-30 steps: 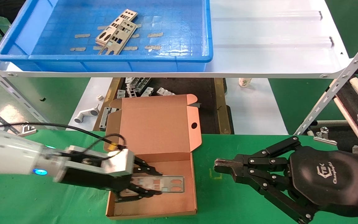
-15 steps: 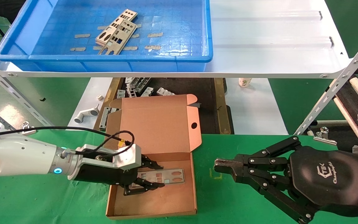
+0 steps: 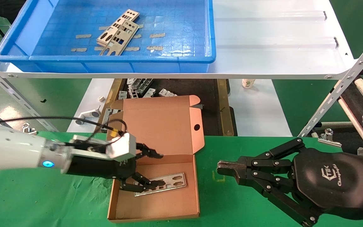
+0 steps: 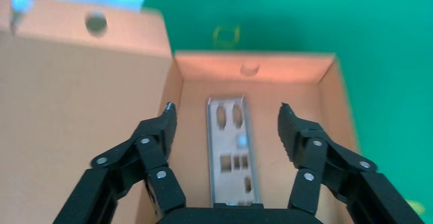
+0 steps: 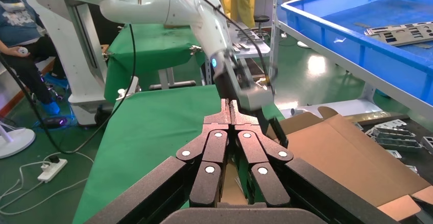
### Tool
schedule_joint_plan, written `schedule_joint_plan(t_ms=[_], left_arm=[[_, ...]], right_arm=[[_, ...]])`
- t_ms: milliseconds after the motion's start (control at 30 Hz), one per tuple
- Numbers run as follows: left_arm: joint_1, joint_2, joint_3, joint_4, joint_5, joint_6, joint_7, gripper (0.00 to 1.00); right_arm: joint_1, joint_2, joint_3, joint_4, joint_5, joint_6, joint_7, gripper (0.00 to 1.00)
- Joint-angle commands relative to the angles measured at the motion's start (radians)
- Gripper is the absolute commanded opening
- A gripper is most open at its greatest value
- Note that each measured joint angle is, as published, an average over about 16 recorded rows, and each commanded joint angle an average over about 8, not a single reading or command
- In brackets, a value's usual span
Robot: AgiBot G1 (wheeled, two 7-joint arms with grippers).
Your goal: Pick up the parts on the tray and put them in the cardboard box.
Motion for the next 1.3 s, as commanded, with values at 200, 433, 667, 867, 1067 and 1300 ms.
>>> schedule_joint_plan(t_ms=[200, 433, 667, 867, 1067, 1300], left_arm=[[0.0, -0.032, -0.035, -0.028, -0.047, 0.062, -0.006, 1.0], [0.056, -0.071, -0.098, -0.118, -0.088, 0.061, -0.062, 1.0], [0.113, -0.115, -0.166, -0.215, -0.132, 0.064, -0.121, 1.0], [0.161, -0.152, -0.225, -0.298, -0.171, 0.066, -0.171, 1.0], [0.21, -0.19, -0.283, -0.381, -0.209, 0.068, -0.221, 1.0], [0.267, -0.233, -0.352, -0.478, -0.254, 0.071, -0.28, 1.0]], right_arm=[[0.0, 0.0, 0.0, 0.0, 0.0, 0.0, 0.0, 0.14], [0.0, 0.0, 0.0, 0.0, 0.0, 0.0, 0.0, 0.95], [0.0, 0.0, 0.0, 0.0, 0.0, 0.0, 0.0, 1.0], [0.0, 0.0, 0.0, 0.0, 0.0, 0.0, 0.0, 1.0], [0.0, 0.0, 0.0, 0.0, 0.0, 0.0, 0.0, 1.0], [0.0, 0.0, 0.0, 0.0, 0.0, 0.0, 0.0, 1.0]])
